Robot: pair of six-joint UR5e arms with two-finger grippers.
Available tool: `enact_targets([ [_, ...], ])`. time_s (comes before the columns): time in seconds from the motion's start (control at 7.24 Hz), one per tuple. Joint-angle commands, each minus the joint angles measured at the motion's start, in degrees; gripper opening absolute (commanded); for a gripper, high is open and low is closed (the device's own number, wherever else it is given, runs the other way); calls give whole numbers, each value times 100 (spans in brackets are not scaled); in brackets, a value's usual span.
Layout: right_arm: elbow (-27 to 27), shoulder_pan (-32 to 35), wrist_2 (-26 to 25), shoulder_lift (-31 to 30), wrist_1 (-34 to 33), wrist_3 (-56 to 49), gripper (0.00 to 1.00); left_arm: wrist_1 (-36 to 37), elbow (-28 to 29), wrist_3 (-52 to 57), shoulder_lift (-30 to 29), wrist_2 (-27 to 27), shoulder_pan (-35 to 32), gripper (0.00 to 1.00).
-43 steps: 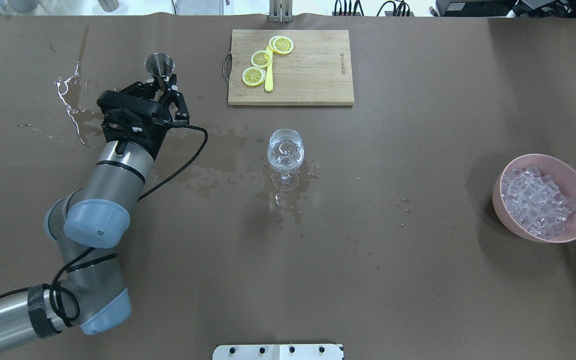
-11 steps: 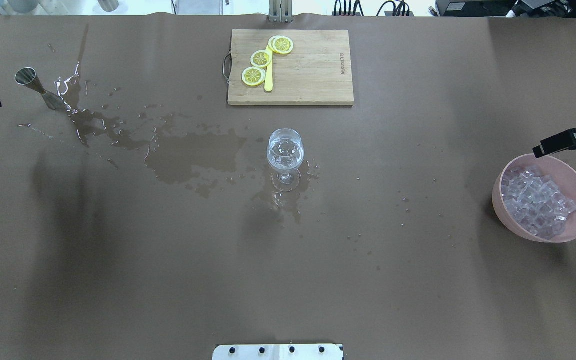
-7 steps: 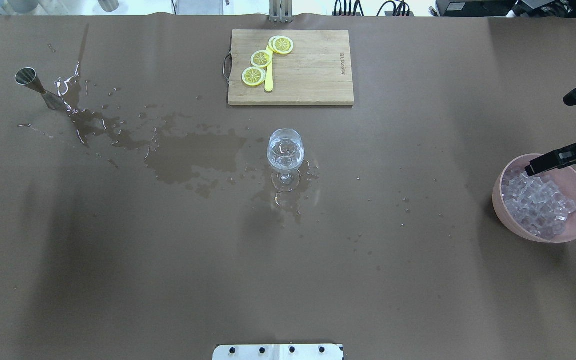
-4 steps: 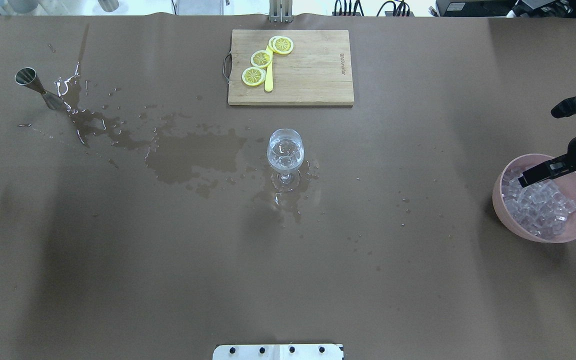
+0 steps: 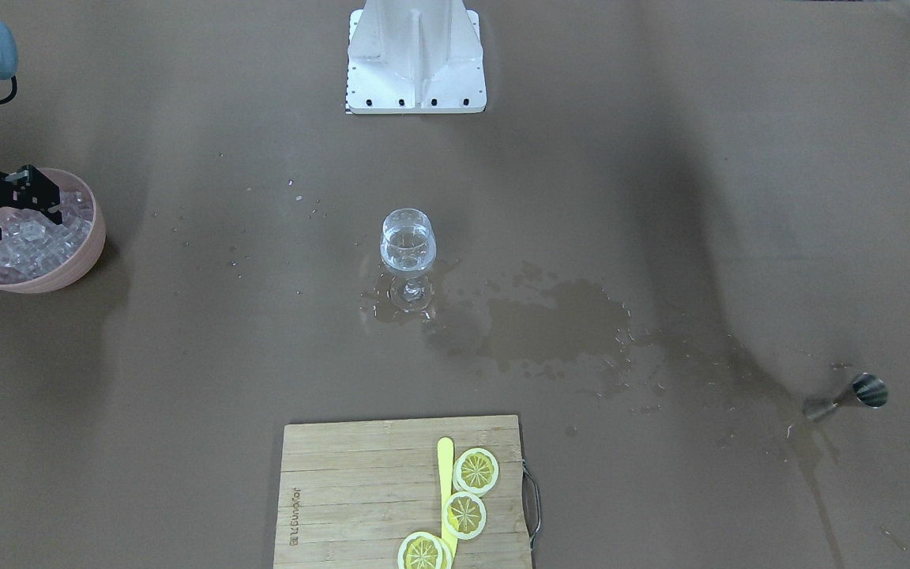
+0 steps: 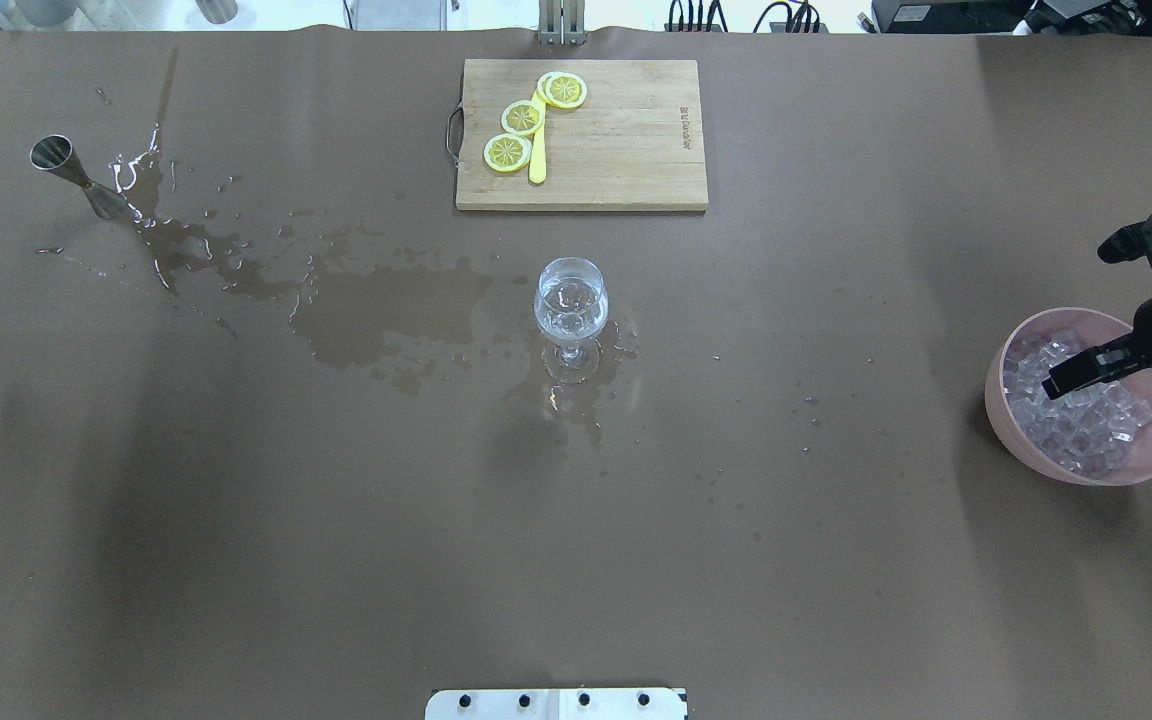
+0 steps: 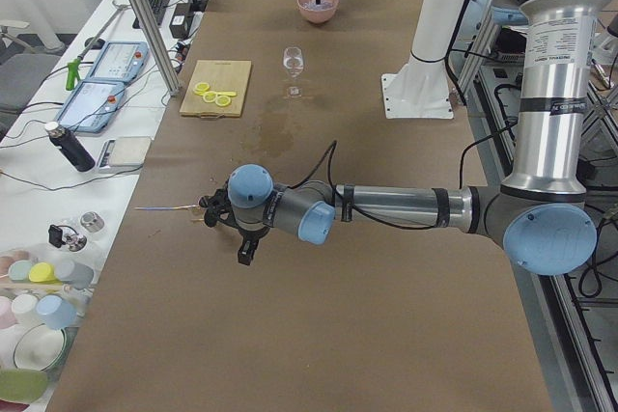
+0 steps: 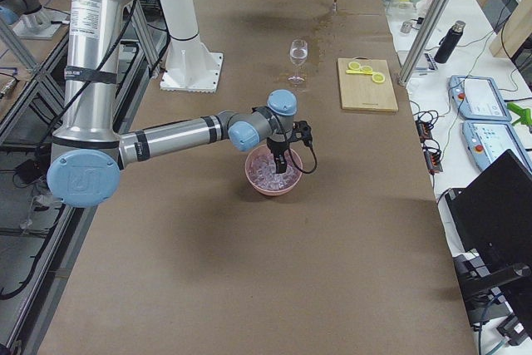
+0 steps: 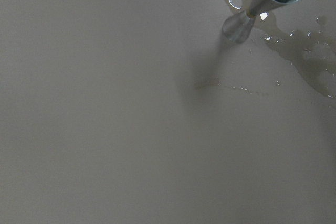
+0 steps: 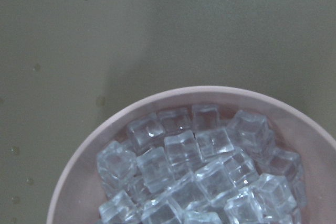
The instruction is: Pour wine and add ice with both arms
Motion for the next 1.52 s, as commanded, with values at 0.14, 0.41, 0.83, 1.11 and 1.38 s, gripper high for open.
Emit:
enact_targets([
  [0.14, -61, -137, -15, -47, -18, 25, 68, 383, -194, 231, -7, 158, -71, 99],
  [0.41, -113, -137, -6, -47, -27, -1, 30, 383, -194, 231, -7, 166, -80, 99],
  [0.83, -79, -128, 3, -21, -27, -19, 0, 374, -203, 231, 2, 166, -133, 99],
  [1.11, 280, -85, 177, 76, -62, 60, 0, 339, -194, 170, 167, 131, -150, 99],
  [1.38, 771, 3, 249, 810, -1074, 121, 0, 357, -439, 152, 221, 96, -159, 99],
])
